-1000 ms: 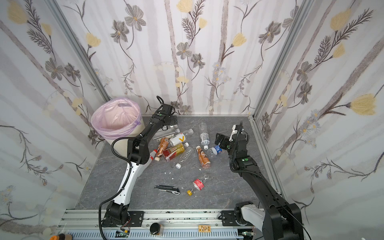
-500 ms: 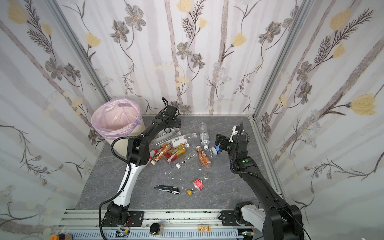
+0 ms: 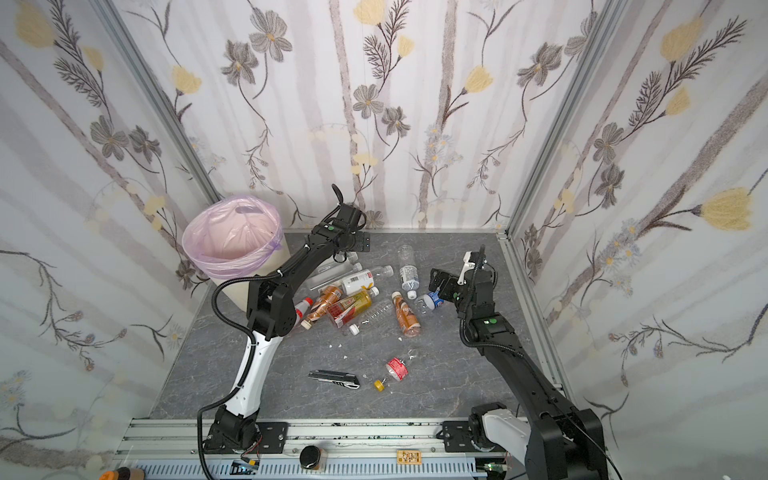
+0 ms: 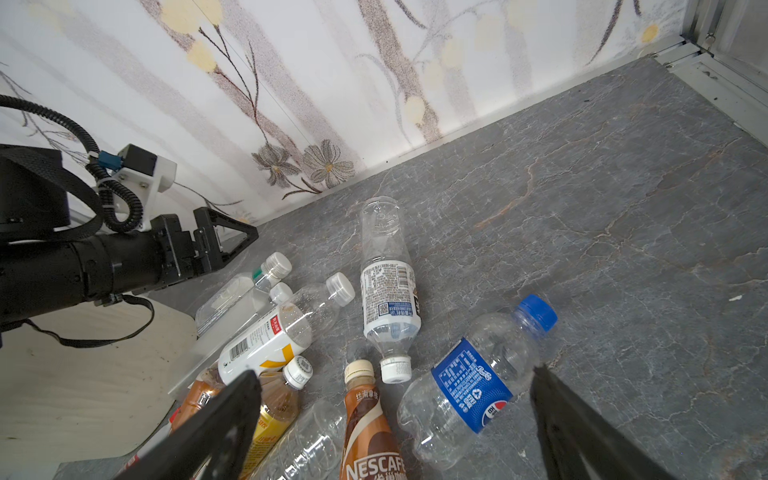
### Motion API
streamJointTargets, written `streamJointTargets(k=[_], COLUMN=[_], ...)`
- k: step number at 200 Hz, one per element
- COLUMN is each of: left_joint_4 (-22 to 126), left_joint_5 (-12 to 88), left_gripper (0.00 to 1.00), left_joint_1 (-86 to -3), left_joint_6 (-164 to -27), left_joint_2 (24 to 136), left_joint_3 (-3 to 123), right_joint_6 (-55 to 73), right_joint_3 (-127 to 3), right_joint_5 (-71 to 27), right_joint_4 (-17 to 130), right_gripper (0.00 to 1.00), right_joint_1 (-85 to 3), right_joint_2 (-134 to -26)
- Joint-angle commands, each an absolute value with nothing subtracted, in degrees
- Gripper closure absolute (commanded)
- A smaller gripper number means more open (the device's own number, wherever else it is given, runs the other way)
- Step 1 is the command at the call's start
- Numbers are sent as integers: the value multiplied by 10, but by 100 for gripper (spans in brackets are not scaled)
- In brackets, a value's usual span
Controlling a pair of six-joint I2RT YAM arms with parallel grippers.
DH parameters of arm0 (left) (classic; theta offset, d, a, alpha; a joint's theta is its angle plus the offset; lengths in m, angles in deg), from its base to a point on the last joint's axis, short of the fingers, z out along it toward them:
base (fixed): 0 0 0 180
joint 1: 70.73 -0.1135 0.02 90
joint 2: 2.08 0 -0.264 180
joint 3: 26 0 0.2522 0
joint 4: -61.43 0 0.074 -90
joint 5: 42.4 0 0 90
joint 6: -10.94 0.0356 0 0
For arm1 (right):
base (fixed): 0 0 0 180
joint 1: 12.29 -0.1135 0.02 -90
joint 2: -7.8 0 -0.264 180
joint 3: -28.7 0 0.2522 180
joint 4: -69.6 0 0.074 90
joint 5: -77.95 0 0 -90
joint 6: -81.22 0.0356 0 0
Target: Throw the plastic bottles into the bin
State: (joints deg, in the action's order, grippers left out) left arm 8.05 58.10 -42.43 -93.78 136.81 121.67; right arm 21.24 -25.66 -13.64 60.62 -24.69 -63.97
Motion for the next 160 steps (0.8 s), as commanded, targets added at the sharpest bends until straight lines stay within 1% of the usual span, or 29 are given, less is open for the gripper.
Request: streamJointTargets(k=[1, 28, 63, 85, 106, 133, 160], left_joint_4=[78, 78, 78, 78, 79, 82, 87], left_joint_5=[597, 582, 544, 537, 523, 500, 461], left_gripper=[0, 0, 0, 0, 0, 0, 0], left_joint_1=[-414, -383, -347, -333, -338, -337, -338], left_joint_6=[-918, -903, -908, -910, -936, -950, -957], left_joint_2=[1343, 1322, 1324, 1323, 1305, 1281, 1260], left_joint_3=[1196, 1185, 1193, 1187, 1168, 1150, 1135], right_joint_6=[218, 216, 214, 211, 205, 200, 181], right_joint_3=[-258, -257, -255, -259, -278, -344, -418], right_joint_5=[-141, -135, -121, -118, -125, -157, -176], right_joint_4=[613, 614, 619, 633, 643, 652, 627], right_gripper=[0, 0, 0, 0, 0, 0, 0], right_joint_1=[-248, -247, -248, -246, -247, -249, -261], right_joint_2=[-642, -650, -664, -686, -736, -824, -916])
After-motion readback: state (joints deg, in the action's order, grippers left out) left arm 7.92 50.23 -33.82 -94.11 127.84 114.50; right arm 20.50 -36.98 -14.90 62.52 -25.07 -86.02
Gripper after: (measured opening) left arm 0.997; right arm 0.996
